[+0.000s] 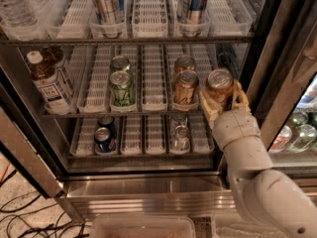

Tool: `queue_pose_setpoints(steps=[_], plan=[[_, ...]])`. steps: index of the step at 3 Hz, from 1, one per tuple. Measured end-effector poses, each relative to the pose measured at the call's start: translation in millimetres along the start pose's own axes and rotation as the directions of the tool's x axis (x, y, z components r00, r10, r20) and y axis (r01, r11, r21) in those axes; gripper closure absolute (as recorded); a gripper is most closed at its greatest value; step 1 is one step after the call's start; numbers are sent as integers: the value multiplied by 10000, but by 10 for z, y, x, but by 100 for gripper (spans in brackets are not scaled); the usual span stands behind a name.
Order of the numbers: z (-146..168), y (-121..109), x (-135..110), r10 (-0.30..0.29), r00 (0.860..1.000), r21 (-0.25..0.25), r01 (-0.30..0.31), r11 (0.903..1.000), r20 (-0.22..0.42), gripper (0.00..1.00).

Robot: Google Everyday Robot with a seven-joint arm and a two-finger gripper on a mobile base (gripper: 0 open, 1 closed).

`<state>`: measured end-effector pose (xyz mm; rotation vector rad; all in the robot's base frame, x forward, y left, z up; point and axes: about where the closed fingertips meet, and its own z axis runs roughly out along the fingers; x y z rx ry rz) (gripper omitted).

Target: Pick orange can from middle shelf of fridge

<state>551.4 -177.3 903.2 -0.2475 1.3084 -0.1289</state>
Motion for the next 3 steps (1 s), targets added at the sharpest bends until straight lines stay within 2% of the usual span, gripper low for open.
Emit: queue_pose_setpoints(steps=[1,2,3], plan=[[-128,187,-42,-306,9968,-1387,200,9901,-744,100],[-245,520,-87,-362,9902,-2856,-39,9583,-1351,100],[-368,872,-184,-115,9867,-4053,-560,9125,-1621,100]])
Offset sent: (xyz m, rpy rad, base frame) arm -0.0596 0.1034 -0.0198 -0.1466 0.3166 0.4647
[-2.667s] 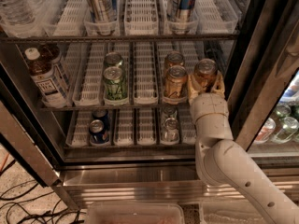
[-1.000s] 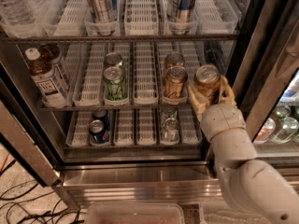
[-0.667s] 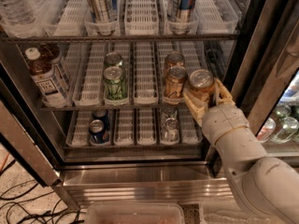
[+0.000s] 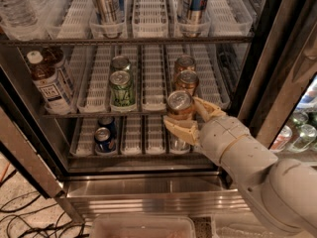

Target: Pick orange can from middle shelf of fridge

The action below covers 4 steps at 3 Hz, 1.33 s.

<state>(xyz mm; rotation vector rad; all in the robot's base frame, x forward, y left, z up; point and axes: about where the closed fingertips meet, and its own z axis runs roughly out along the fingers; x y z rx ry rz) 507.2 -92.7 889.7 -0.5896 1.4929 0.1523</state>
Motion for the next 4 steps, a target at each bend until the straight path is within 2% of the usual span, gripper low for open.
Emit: queue_pose_setpoints(steps=[1,2,3,4], plan=[[16,271,-84,377,9992,-1263,-391,9912,-132,100],[74,432,-233,978,9940,-2507,-1070,9621,-490,100],[125,532,-366,1261,9857,-3667,-1589,9167,-1117,100],[128,604,-436,1554,9710,-4652,-2241,8564,-1818,100]])
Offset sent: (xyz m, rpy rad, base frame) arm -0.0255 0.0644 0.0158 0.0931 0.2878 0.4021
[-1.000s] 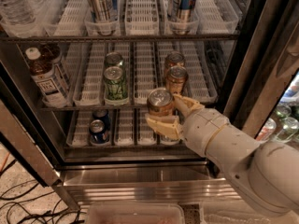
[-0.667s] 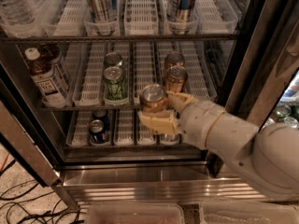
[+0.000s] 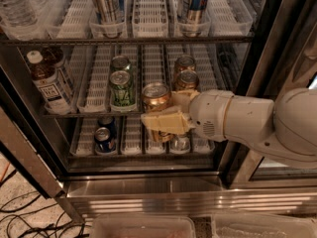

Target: Pick orange can from middle shelf of fridge

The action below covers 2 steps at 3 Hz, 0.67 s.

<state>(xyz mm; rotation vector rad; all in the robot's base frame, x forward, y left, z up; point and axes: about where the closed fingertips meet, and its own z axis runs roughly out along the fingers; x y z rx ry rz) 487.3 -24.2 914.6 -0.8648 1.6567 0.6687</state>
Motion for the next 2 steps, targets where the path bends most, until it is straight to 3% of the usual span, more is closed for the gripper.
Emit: queue_pose_setpoints(steps=[1,2], plan=[[10,64,27,200,9998,-309,-203,9993,-98,100],[10,64,27,200,9998,-309,-203,9993,-98,100]])
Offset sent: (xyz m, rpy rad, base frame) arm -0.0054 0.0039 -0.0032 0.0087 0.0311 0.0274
